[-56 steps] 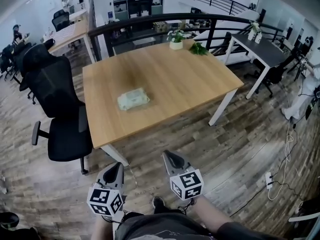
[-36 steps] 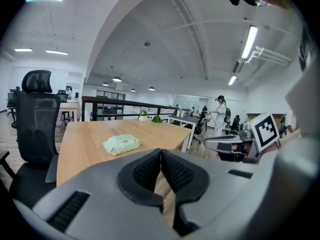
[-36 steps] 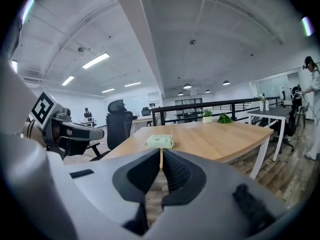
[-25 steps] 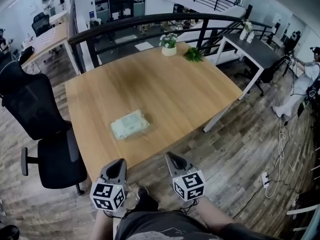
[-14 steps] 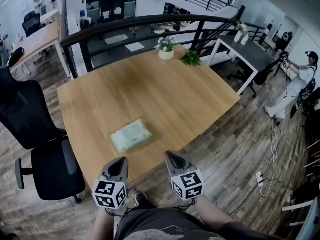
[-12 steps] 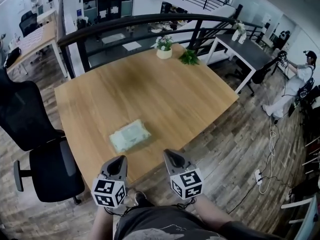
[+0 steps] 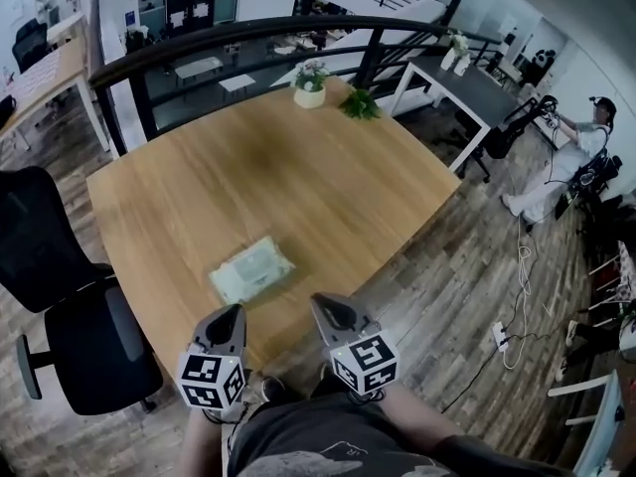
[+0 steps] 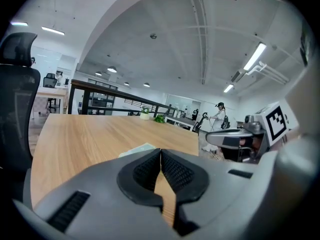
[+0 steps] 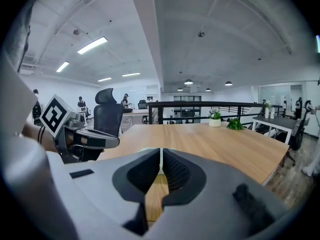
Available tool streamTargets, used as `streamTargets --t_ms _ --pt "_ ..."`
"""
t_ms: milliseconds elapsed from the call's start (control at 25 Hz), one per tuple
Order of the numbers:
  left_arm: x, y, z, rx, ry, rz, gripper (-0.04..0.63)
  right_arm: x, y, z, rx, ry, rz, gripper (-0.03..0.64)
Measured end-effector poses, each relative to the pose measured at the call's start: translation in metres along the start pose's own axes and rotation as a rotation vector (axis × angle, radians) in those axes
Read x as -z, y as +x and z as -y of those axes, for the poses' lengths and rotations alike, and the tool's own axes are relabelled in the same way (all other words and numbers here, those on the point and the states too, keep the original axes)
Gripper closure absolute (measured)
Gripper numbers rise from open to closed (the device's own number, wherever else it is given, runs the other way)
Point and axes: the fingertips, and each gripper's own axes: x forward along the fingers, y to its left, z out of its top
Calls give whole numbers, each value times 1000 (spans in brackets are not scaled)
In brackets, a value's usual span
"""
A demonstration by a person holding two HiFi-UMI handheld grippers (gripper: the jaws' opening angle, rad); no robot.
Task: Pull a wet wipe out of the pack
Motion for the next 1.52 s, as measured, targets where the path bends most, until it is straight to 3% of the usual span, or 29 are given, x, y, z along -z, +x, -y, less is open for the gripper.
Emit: streamTargets --t_ms 400,560,760,1000,1040,1120,1280,1520 --pt "-3 -2 -22 -62 2 9 582 -6 38 5 -72 -37 -10 588" --pt "-8 9 -31 -125 -17 4 581 -22 53 18 -110 -60 22 588" --pt "-8 31 -22 -154 35 -52 581 -21 73 43 -152 -29 10 588" --pt "-3 61 -14 -179 25 -95 578 -23 99 65 -235 -46 -2 588" --pt "-2 66 -14 -180 38 -108 568 -24 103 67 -247 -49 -4 588" --pt "1 74 -13 -175 68 -139 462 -26 112 71 -270 -54 -3 588" --pt "10 88 -16 -191 184 -229 366 -30 127 78 -313 -54 1 588" --pt "24 108 -25 -232 287 -345 296 -30 140 88 -360 -61 -6 588"
